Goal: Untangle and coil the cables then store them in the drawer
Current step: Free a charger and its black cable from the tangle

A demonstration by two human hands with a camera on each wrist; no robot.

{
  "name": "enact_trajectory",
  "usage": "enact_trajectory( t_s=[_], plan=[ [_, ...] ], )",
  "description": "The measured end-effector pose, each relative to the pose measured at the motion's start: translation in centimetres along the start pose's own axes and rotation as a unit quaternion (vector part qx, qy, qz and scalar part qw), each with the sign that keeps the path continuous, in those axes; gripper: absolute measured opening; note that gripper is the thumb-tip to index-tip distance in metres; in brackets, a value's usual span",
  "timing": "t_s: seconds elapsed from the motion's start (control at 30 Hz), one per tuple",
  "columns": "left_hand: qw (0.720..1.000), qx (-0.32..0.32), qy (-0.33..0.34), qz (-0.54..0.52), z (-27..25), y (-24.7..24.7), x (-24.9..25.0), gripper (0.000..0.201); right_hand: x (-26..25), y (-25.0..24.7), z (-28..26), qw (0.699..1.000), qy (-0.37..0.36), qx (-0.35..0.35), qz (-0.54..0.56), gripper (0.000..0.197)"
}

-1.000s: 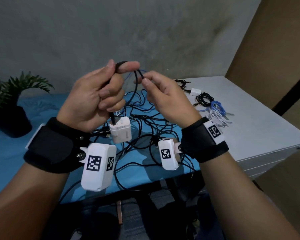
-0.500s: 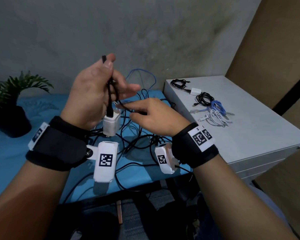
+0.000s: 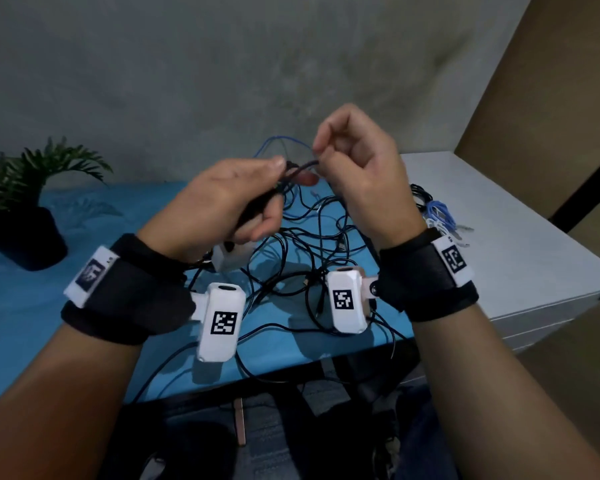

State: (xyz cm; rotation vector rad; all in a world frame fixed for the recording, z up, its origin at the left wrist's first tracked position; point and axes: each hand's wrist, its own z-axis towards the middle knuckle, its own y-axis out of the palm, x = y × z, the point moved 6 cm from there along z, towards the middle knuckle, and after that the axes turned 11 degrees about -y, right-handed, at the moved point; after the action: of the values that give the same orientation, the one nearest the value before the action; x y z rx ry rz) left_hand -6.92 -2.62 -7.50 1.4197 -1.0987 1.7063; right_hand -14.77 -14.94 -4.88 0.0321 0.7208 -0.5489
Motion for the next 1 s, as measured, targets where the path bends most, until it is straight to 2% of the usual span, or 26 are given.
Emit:
enact_trajectory(
  t_s=[0.07, 0.17, 0.4, 0.47, 0.53, 0.6, 0.73, 0.8, 0.87, 1.0],
  plan=[
    [0.995, -0.043, 0.003, -0.089, -0.4, 0.0, 0.5, 0.04, 0.6, 0.2, 0.0, 1.0, -0.004, 0.02, -0.007, 0.018],
    [0.979, -0.067, 0.014, -0.193, -0.8, -0.3, 1.3, 0.037, 1.5, 1.0, -0.4, 1.0, 0.001, 0.032, 0.001, 0.017],
    [0.949, -0.085, 0.039, -0.301, -0.9, -0.9, 2.5, 0.054, 2.8, 3.1, -1.4, 0.996, 0.066, -0.038, -0.044, 0.022],
    [0.931, -0.126, 0.041, -0.339, -0.9, -0.7, 2.6, 0.055, 2.8, 3.7, -1.8, 0.992, 0.111, -0.054, -0.009, 0.026],
    [0.909, -0.166, 0.04, -0.38, -0.9, -0.6, 2.5, 0.055, 2.4, 4.5, -2.2, 0.981, 0.165, -0.052, 0.091, 0.032],
    [0.891, -0.188, 0.03, -0.413, -0.8, -0.2, 2.4, 0.055, 2.0, 5.1, -2.1, 0.973, 0.174, -0.051, 0.145, 0.032],
    [0.885, -0.182, 0.014, -0.428, -0.6, 0.7, 2.1, 0.054, 2.4, 5.8, -2.2, 0.966, 0.182, -0.078, 0.165, 0.021],
    [0.869, -0.205, 0.024, -0.45, -0.9, 0.7, 2.4, 0.053, 2.5, 5.9, -2.4, 0.962, 0.191, -0.095, 0.169, 0.02],
    [0.871, -0.206, 0.033, -0.445, -1.2, 0.3, 2.7, 0.054, 2.3, 5.9, -2.4, 0.961, 0.192, -0.113, 0.165, 0.022],
    [0.901, -0.156, 0.032, -0.404, -1.6, -0.3, 3.1, 0.054, 1.9, 5.5, -2.3, 0.962, 0.185, -0.127, 0.158, 0.026]
  ],
)
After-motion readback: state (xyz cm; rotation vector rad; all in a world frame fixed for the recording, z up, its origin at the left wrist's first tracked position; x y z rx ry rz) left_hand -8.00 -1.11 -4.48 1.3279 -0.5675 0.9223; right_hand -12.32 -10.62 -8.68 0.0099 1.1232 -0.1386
